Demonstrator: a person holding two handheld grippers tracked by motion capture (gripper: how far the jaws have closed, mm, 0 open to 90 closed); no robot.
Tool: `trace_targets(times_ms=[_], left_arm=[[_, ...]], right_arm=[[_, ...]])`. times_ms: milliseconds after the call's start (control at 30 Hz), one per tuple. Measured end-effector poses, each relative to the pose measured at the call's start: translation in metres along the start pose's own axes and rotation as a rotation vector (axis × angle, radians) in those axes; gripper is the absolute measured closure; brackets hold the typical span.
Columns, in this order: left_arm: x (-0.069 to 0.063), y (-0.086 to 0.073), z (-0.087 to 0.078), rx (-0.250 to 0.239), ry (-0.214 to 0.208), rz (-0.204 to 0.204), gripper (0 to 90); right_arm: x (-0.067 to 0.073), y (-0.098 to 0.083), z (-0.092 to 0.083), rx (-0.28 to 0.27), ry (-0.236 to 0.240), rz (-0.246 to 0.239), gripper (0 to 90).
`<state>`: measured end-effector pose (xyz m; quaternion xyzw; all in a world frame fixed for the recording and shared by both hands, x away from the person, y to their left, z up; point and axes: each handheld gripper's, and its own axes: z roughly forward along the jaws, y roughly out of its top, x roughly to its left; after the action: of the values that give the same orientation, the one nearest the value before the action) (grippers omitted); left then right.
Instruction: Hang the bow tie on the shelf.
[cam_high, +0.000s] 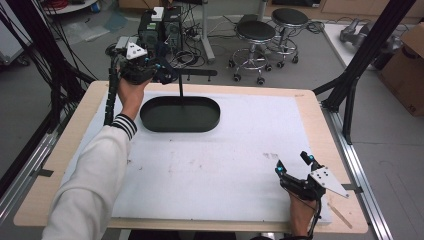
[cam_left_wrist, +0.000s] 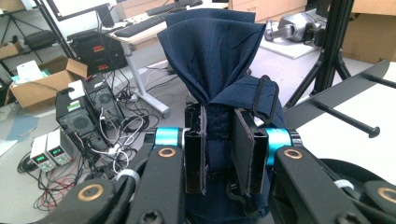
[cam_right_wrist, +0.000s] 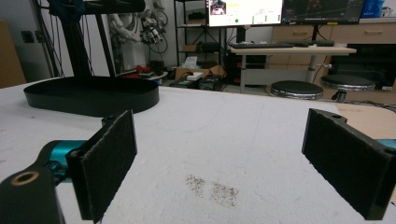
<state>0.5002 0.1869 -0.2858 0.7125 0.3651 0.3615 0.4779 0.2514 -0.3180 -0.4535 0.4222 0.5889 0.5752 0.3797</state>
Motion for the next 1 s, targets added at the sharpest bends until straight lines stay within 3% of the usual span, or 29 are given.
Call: trace_targets(times_ms=[233, 500, 800, 1000], left_arm=[[-0.002, 0.001, -0.001, 0.015, -0.009, 0.009, 73.4], [-0.002, 0.001, -0.002, 0.037, -0.008, -0.016, 56.4], [-0.003, 0.004, -0.007, 0.021, -0.001, -0.019, 48.0], [0.0, 0.006, -0.013, -0.008, 0.003, -0.051, 40.8]], right_arm=[[0.0, 0.0, 0.0, 0.003, 0.0, 0.005, 9.2], [0.0, 0.0, 0.0, 0.0, 0.001, 0.004, 9.2], [0.0, 0.0, 0.0, -0.002, 0.002, 0.001, 9.2], [0.0, 0.0, 0.0, -0.003, 0.003, -0.003, 9.2]])
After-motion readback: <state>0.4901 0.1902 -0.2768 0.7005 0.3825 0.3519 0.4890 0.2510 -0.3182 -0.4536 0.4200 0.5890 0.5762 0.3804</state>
